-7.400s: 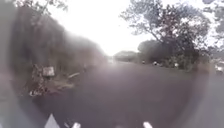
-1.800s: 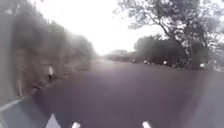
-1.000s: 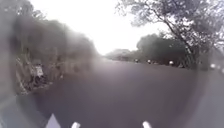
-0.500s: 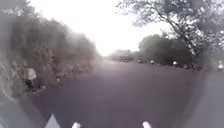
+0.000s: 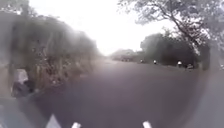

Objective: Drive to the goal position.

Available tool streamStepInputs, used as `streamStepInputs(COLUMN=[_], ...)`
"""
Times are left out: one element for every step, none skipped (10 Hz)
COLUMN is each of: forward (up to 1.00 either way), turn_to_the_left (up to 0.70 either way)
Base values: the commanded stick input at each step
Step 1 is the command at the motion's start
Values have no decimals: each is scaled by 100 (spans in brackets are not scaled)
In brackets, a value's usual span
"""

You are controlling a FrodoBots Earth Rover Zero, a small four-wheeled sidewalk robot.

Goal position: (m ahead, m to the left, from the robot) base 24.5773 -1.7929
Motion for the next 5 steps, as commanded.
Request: streamStepInputs(forward=[70, 70, 70, 70, 70], turn_to_the_left=[0, 0, 0, 0, 0])
